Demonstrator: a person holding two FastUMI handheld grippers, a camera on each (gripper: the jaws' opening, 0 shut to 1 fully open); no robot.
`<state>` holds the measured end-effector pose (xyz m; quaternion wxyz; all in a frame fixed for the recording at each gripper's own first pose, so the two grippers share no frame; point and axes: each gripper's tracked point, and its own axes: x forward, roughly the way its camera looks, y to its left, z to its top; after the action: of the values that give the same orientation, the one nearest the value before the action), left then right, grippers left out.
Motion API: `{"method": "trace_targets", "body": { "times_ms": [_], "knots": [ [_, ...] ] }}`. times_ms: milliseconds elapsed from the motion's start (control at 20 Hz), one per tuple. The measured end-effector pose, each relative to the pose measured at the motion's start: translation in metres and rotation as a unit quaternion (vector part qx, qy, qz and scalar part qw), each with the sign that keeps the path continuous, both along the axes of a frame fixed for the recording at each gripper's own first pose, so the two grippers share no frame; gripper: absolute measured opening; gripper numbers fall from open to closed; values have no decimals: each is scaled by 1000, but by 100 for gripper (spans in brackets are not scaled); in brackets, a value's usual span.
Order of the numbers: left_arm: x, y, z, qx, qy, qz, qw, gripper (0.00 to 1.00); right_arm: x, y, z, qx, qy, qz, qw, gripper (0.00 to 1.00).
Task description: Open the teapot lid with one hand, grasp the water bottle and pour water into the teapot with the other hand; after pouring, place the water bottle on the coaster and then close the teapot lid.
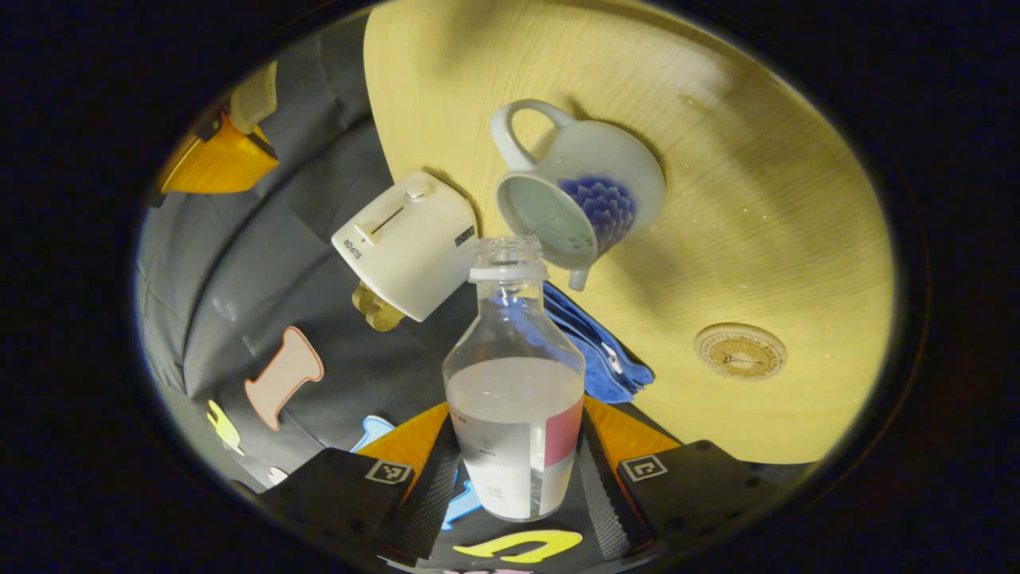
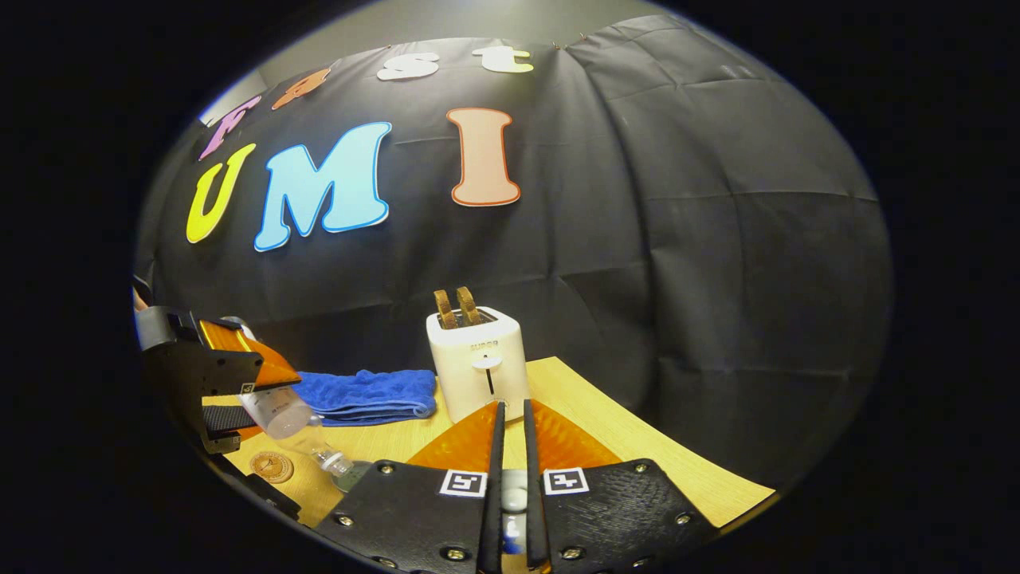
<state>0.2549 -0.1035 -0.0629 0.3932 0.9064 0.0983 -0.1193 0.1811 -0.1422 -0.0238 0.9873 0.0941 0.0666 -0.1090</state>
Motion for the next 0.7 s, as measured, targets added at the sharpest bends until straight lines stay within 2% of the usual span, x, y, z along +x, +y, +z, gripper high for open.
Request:
{"method": "trace_targets", "body": {
  "times_ms": [150,300,400,550,700],
  "knots": [
    [-1,12,0,-31,2,7,999,86,-3,-6,4,-1,-3,-12,1000,12],
    [-4,20,2,-101,2,11,995,86,-2,-6,1,-1,0,-14,1000,12],
    [-6,27,2,-164,3,18,986,87,-1,-3,0,-2,1,-10,1000,12],
    [-10,48,-3,-235,5,45,971,87,0,0,1,-3,0,-6,1000,11],
    [-16,71,-14,-284,6,73,956,87,-1,0,0,-2,0,-7,1000,12]
  ]
}}
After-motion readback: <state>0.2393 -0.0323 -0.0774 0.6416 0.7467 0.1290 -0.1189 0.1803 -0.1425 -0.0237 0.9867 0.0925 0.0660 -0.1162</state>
